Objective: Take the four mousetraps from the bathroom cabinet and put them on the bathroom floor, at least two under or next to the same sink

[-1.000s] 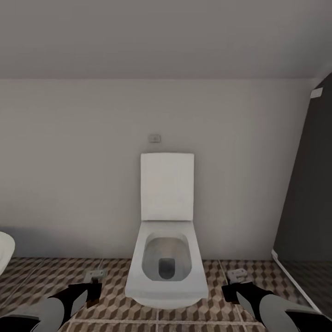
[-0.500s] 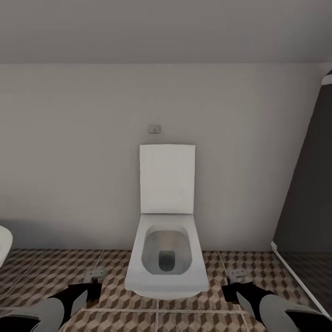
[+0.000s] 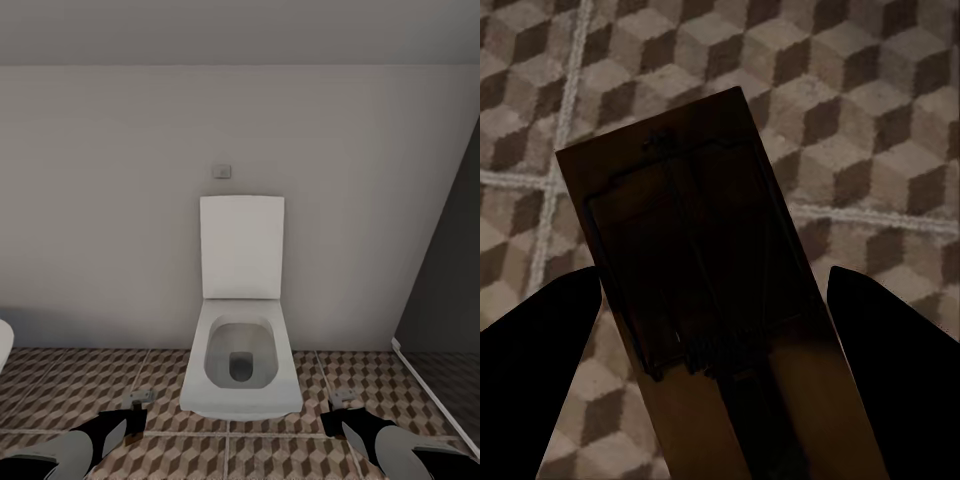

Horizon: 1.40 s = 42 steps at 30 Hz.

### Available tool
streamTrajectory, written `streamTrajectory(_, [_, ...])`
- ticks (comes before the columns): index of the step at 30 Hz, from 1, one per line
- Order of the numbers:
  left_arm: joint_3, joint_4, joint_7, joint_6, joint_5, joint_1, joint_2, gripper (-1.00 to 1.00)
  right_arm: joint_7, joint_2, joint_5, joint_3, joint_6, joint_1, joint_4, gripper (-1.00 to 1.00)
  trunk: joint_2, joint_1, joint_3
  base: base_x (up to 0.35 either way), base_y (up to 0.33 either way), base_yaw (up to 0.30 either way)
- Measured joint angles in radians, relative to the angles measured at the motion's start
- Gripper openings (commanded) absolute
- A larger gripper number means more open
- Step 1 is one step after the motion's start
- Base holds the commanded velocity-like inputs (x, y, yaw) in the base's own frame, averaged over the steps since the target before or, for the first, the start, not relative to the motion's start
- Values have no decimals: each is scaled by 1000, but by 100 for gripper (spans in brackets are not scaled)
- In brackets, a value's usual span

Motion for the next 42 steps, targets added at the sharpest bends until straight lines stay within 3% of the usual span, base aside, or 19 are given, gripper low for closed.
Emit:
streamTrajectory(10, [0,0,4,-2,0,0,0,-100,0,0,0,0,0,0,0,-100,-2,4,-39,0,0,0])
streamTrajectory(23, [0,0,6,-4,2,0,0,-100,0,0,0,0,0,0,0,-100,-2,4,-39,0,0,0])
streamTrajectory(42, [0,0,3,-4,2,0,0,-100,0,0,0,0,0,0,0,-100,-7,13,-112,0,0,0])
